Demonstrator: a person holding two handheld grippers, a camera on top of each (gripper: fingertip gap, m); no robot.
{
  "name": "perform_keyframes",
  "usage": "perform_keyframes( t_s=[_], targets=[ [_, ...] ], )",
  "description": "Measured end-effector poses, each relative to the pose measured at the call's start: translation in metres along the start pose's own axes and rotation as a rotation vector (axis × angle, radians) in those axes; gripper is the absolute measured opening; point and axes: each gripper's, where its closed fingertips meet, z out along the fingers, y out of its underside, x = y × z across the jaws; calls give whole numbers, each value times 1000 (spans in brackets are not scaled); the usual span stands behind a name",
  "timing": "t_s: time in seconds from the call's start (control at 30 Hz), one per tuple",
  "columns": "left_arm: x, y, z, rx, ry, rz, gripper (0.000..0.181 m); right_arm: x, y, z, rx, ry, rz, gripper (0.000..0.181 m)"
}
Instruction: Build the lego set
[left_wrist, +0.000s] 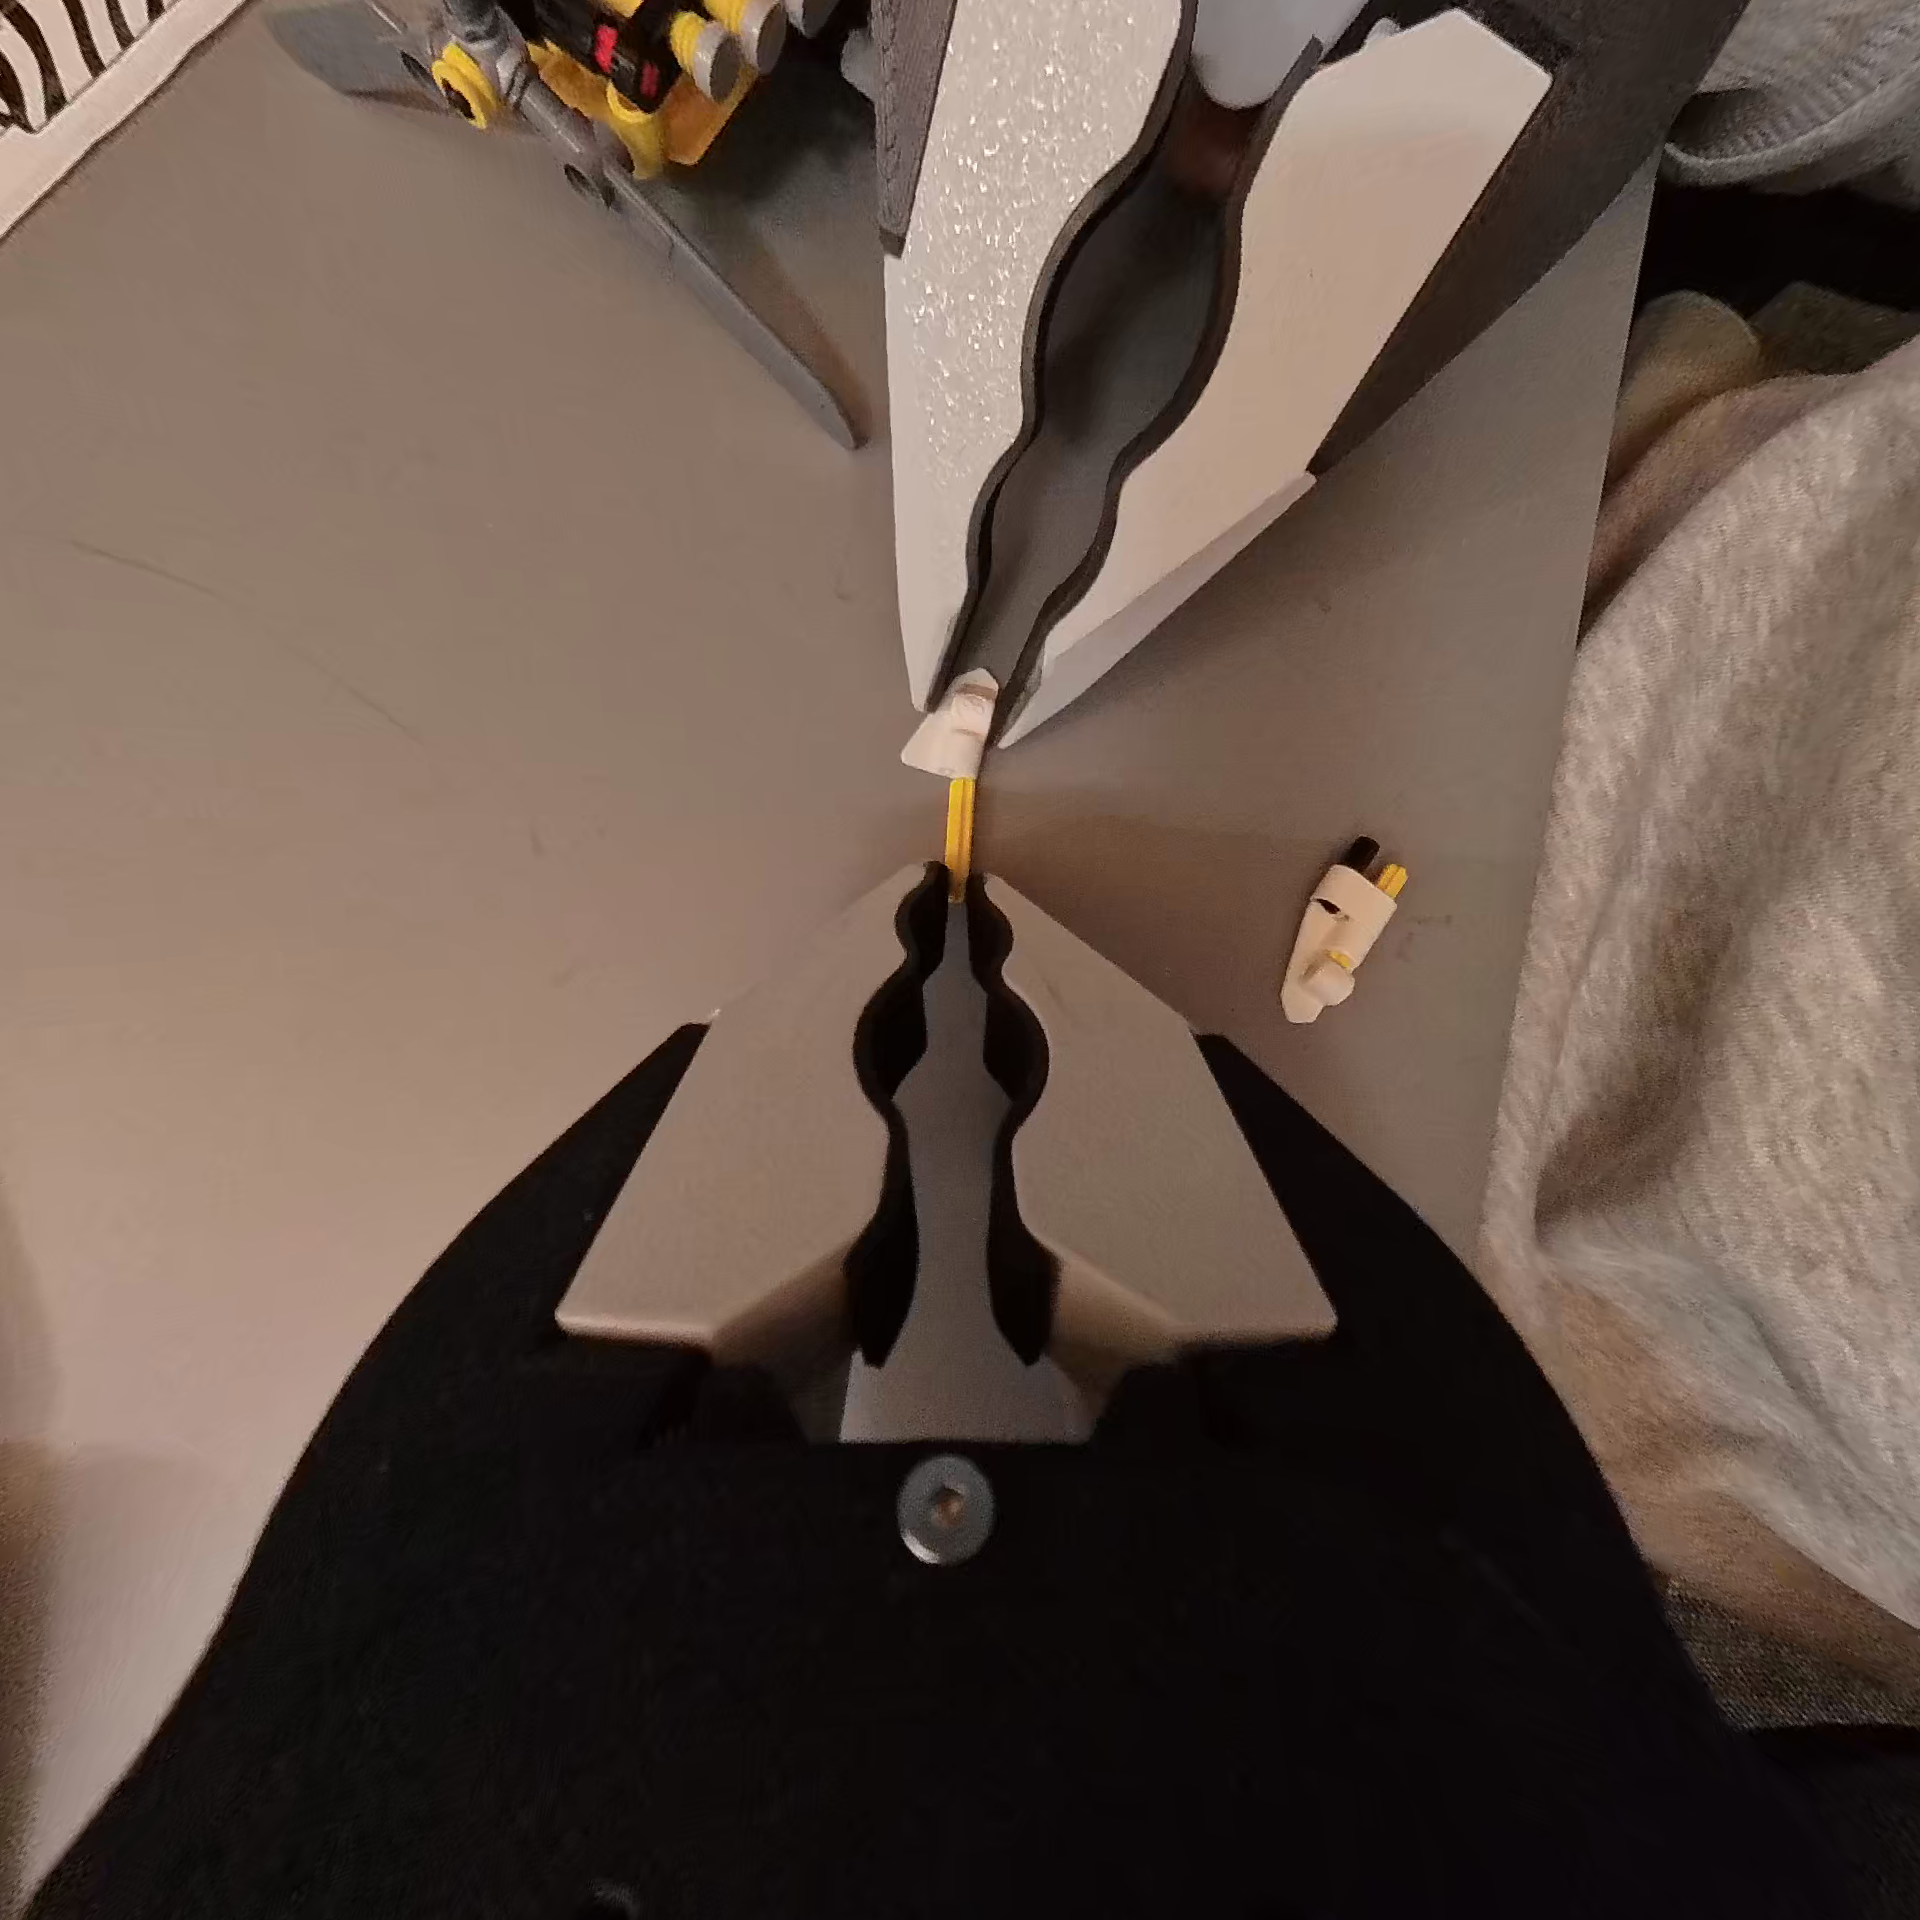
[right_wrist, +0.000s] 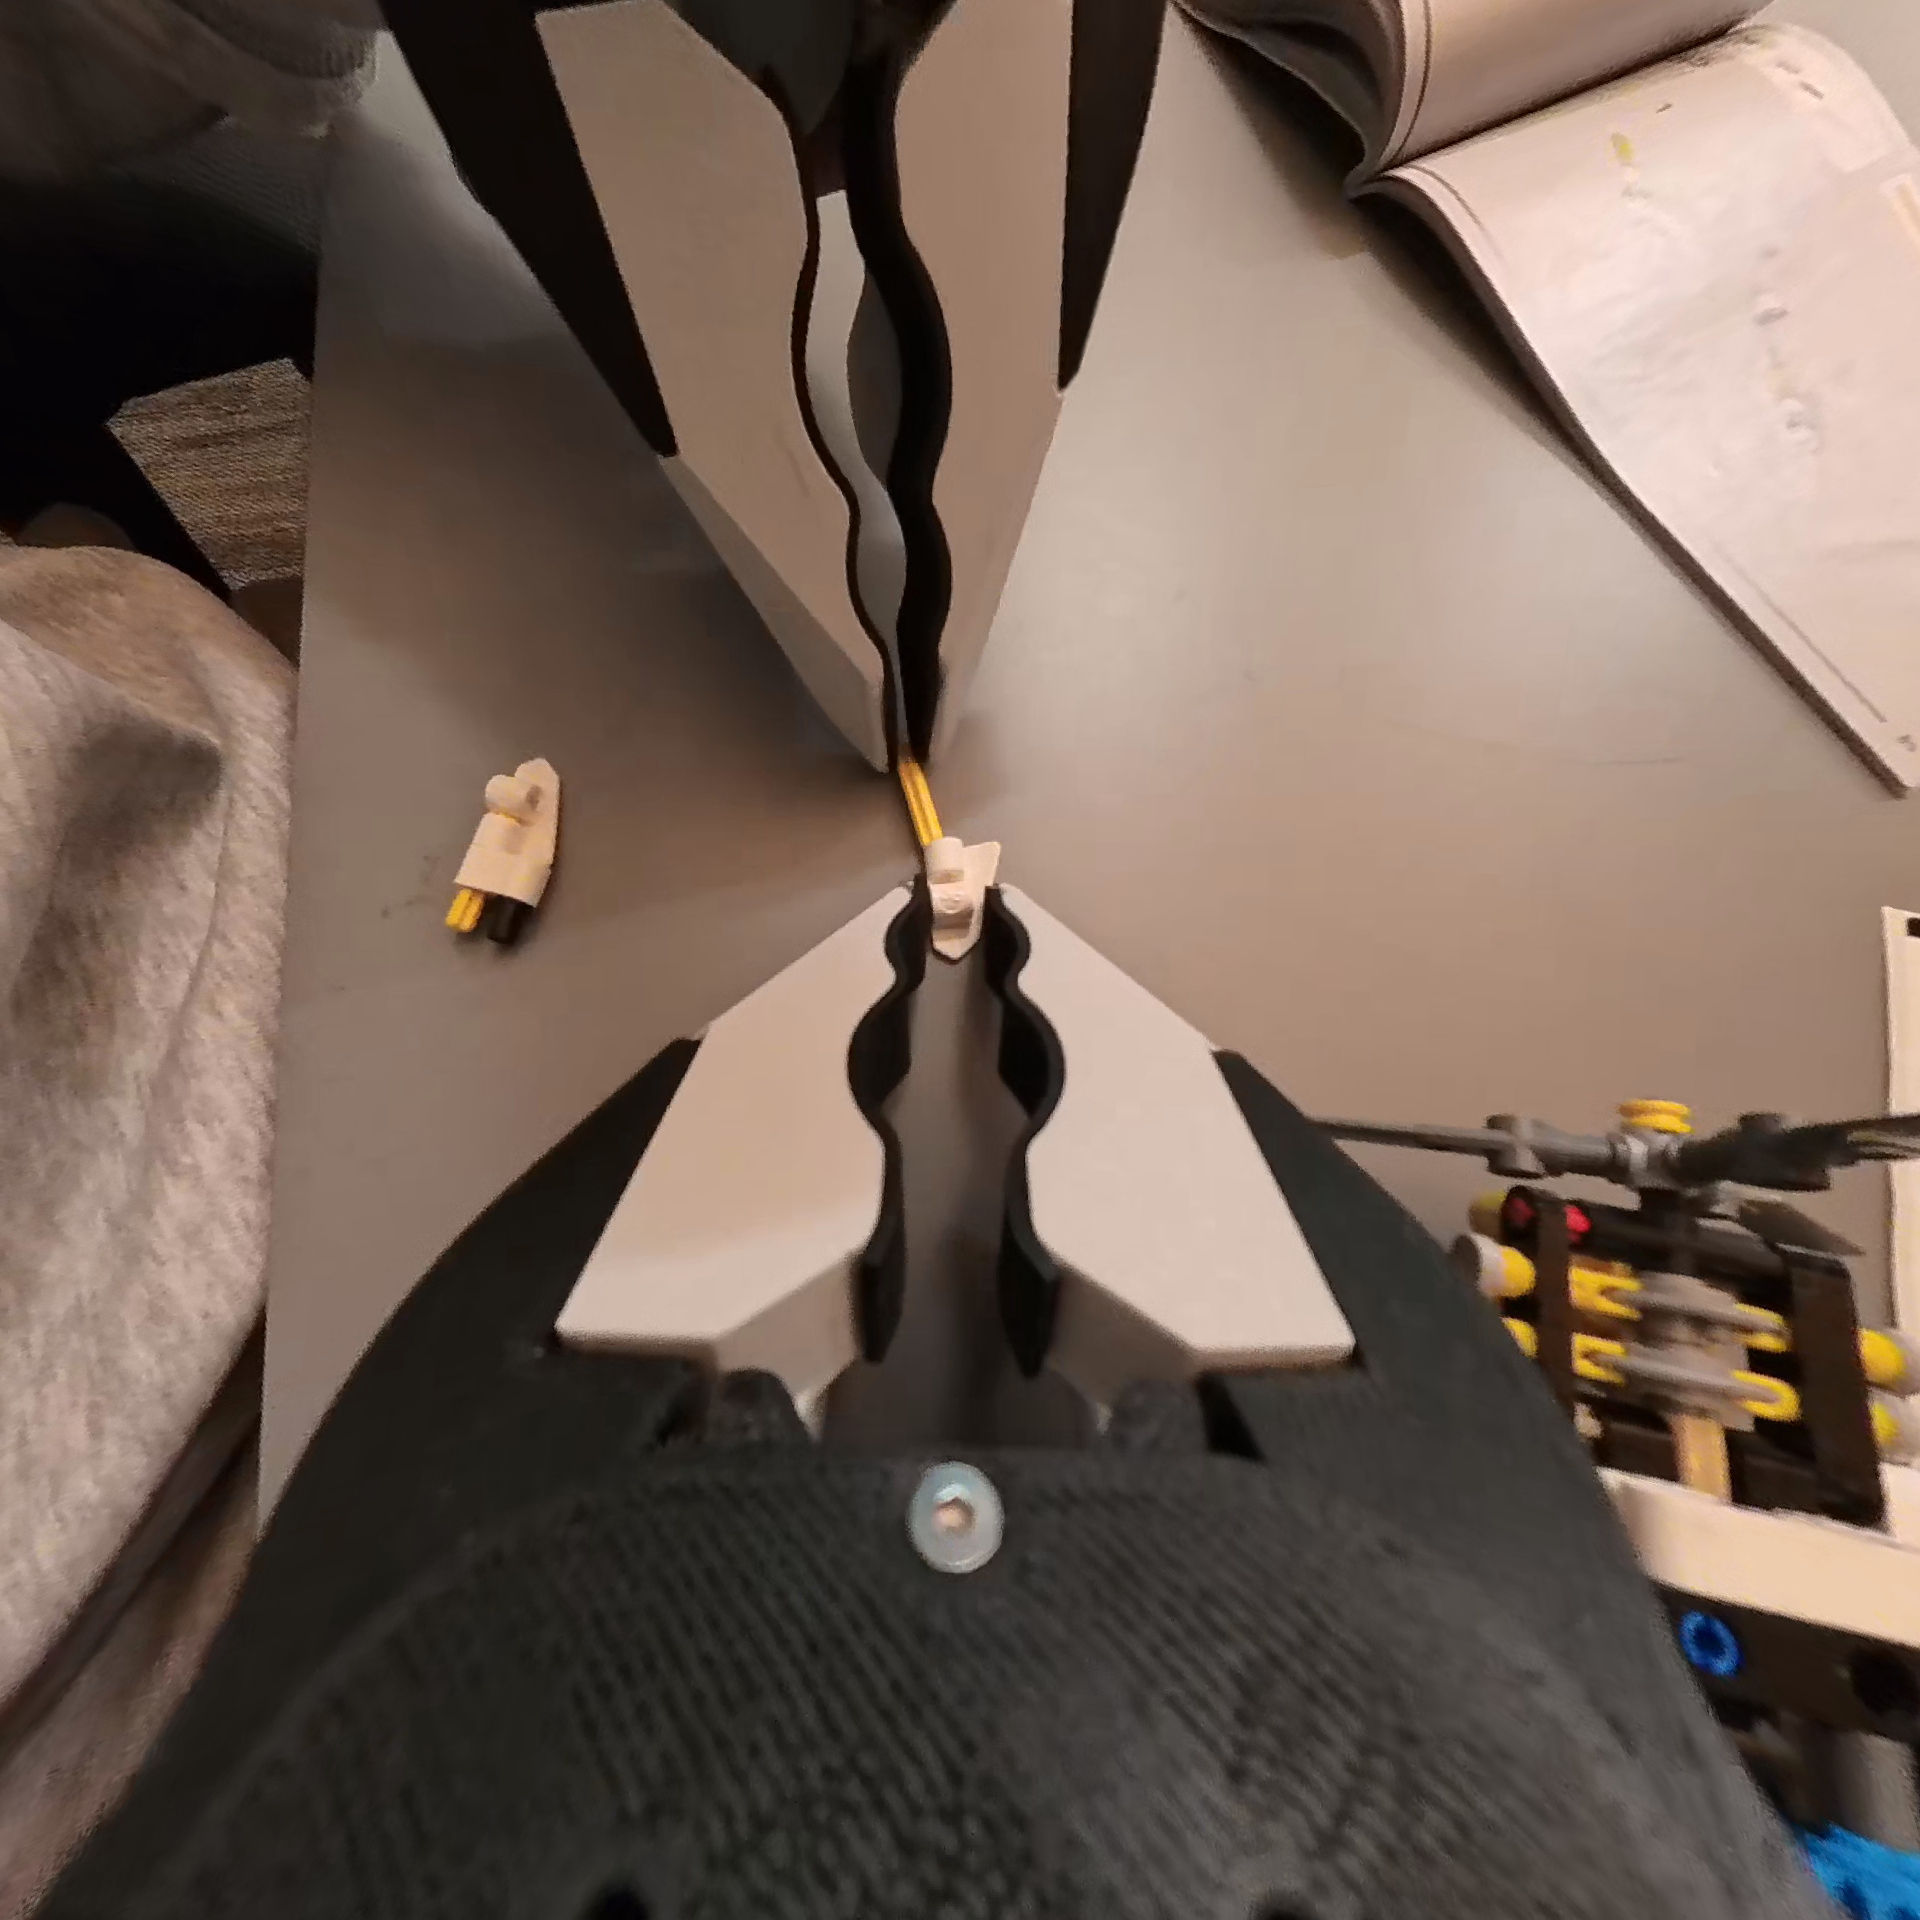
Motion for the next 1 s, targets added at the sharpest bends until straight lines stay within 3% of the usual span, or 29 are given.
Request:
perform_keyframes(
  t_s=[0.3,1.0],
  targets=[
    [5,-1,0,69,131,-44,1,-4,1,-1,-1,-40,-5,8],
    [11,0,-1,84,186,20,1,-8,1,-1,-47,-59,-157,7]
  ],
)
